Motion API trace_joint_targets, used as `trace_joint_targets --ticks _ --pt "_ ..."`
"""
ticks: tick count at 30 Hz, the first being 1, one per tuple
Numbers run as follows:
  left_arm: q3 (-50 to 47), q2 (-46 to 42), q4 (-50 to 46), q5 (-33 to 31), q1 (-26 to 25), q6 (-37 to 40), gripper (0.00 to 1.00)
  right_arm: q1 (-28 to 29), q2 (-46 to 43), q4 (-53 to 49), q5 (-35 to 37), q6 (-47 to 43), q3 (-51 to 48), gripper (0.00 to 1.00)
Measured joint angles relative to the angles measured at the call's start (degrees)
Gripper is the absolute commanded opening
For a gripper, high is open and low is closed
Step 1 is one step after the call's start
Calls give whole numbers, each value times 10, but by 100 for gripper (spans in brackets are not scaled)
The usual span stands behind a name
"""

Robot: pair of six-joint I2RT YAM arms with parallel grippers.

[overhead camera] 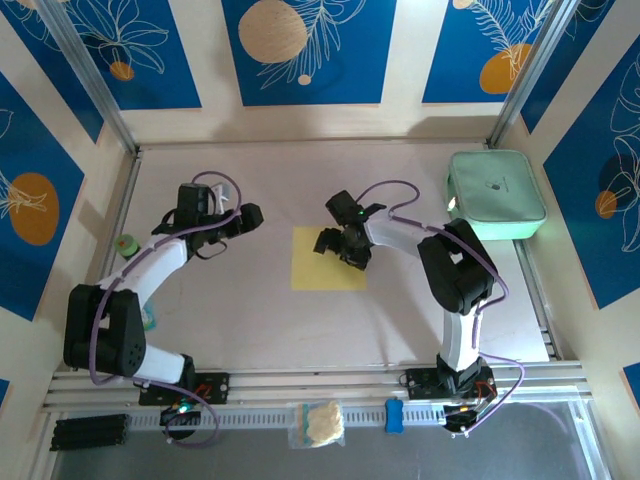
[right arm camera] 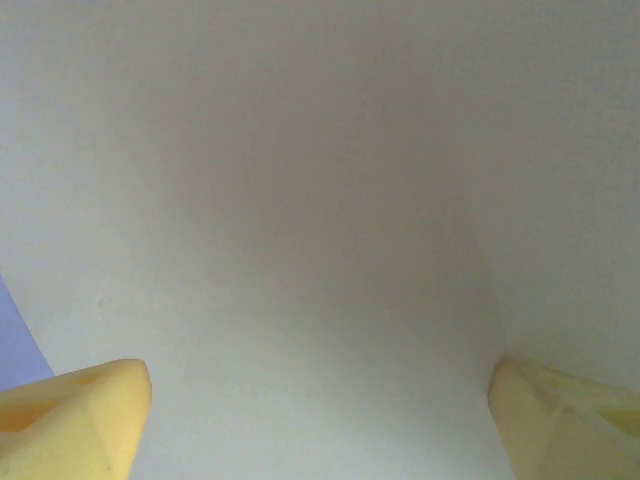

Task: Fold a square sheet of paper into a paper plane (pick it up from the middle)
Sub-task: First fold the square sheet of paper in half at the center of the table.

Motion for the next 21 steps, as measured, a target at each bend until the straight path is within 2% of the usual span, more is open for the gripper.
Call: trace_joint_targets --ticks 7,11,15,21 --pt "16 30 -26 -18 -36 -3 100 50 -14 78 -31 94 -33 89" --pt "38 45 -50 -44 -75 -2 100 54 -29 133 -59 110 -60 89" --pt "65 67 -89 -83 -120 -3 100 26 -93 160 -61 107 -123 92" --pt "118 119 -165 -146 -196 -14 100 -55 -203 163 -29 53 -179 99"
